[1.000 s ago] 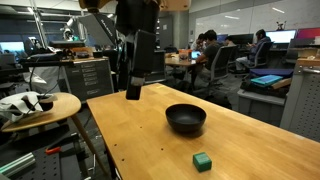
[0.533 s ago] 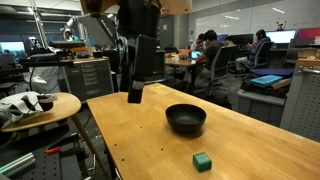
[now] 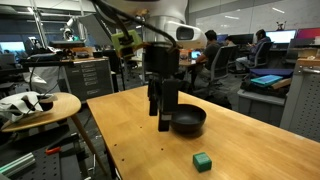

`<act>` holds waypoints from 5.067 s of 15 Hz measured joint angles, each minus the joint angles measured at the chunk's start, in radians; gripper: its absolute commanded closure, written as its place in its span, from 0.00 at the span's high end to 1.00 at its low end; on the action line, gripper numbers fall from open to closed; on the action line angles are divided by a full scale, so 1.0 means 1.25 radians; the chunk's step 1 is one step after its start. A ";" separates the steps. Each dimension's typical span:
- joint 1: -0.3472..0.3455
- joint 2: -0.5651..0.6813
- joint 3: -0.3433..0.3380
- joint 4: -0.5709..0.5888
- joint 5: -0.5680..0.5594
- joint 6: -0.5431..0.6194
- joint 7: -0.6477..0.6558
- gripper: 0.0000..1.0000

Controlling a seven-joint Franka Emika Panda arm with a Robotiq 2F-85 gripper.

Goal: Put the green block in the bowl

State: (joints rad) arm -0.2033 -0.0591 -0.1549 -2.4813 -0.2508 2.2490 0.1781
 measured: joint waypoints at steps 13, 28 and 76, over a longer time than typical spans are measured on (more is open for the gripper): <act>0.009 0.281 -0.027 0.113 -0.018 0.312 0.063 1.00; -0.044 0.397 0.027 0.157 0.252 0.401 -0.164 0.74; 0.132 0.425 0.106 0.403 0.116 0.140 -0.206 0.17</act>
State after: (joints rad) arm -0.0379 0.4718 -0.0220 -1.9781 -0.1063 2.4236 -0.0796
